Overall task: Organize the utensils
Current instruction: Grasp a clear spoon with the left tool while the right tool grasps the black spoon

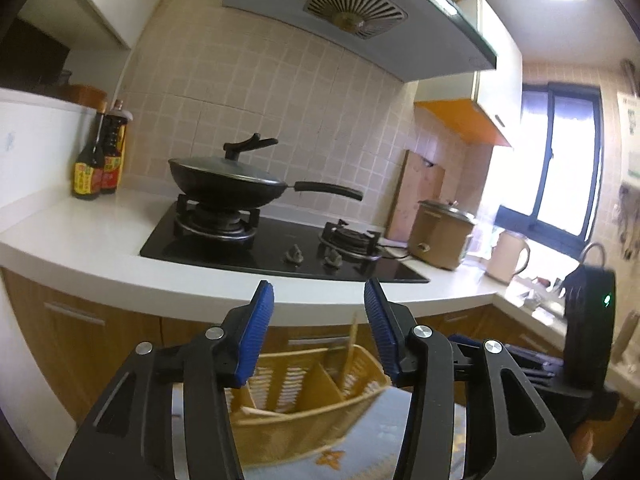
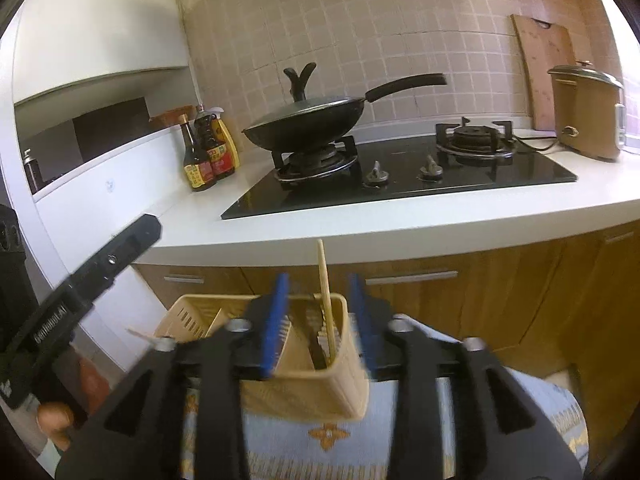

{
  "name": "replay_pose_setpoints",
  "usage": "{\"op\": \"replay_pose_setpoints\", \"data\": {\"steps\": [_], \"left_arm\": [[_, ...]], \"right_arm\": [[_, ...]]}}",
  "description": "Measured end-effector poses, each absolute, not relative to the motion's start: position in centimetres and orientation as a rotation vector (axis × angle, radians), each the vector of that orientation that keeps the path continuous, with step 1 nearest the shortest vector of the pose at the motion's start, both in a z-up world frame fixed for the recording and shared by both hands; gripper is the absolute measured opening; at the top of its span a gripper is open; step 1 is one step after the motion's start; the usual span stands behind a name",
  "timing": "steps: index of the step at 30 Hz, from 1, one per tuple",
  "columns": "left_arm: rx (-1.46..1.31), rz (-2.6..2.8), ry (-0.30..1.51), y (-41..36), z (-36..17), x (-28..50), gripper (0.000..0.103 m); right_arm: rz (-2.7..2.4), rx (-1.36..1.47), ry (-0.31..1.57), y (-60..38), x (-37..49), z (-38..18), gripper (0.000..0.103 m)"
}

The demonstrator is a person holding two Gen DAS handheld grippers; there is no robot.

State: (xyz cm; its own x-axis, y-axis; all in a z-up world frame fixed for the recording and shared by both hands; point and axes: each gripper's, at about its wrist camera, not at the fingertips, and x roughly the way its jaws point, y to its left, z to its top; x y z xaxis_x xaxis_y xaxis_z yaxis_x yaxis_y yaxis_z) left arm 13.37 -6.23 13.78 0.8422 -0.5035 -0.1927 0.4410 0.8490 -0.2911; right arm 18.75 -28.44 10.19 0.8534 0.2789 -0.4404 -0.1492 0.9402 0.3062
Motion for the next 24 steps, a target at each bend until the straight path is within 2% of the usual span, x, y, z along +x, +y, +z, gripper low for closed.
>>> {"op": "replay_pose_setpoints", "data": {"steps": [5, 9, 19, 24], "left_arm": [[-0.259, -0.521, 0.285, -5.2, 14.8, 10.0, 0.051], [-0.24, -0.523, 0.367, -4.8, 13.9, 7.7, 0.052], [-0.212, -0.501, 0.761, -3.2, 4.8, 5.5, 0.049], [-0.165, -0.505, 0.961, -2.7, -0.2, 4.4, 0.04]], "right_arm": [[0.21, 0.251, 0.508, -28.1, 15.3, 11.1, 0.05], [0.212, 0.208, 0.534, -27.2, 12.7, 11.6, 0.05], [0.215, 0.235, 0.726, -26.5, 6.7, 5.1, 0.05], [0.265, 0.268, 0.839, -25.8, 5.2, 1.4, 0.049]]}}
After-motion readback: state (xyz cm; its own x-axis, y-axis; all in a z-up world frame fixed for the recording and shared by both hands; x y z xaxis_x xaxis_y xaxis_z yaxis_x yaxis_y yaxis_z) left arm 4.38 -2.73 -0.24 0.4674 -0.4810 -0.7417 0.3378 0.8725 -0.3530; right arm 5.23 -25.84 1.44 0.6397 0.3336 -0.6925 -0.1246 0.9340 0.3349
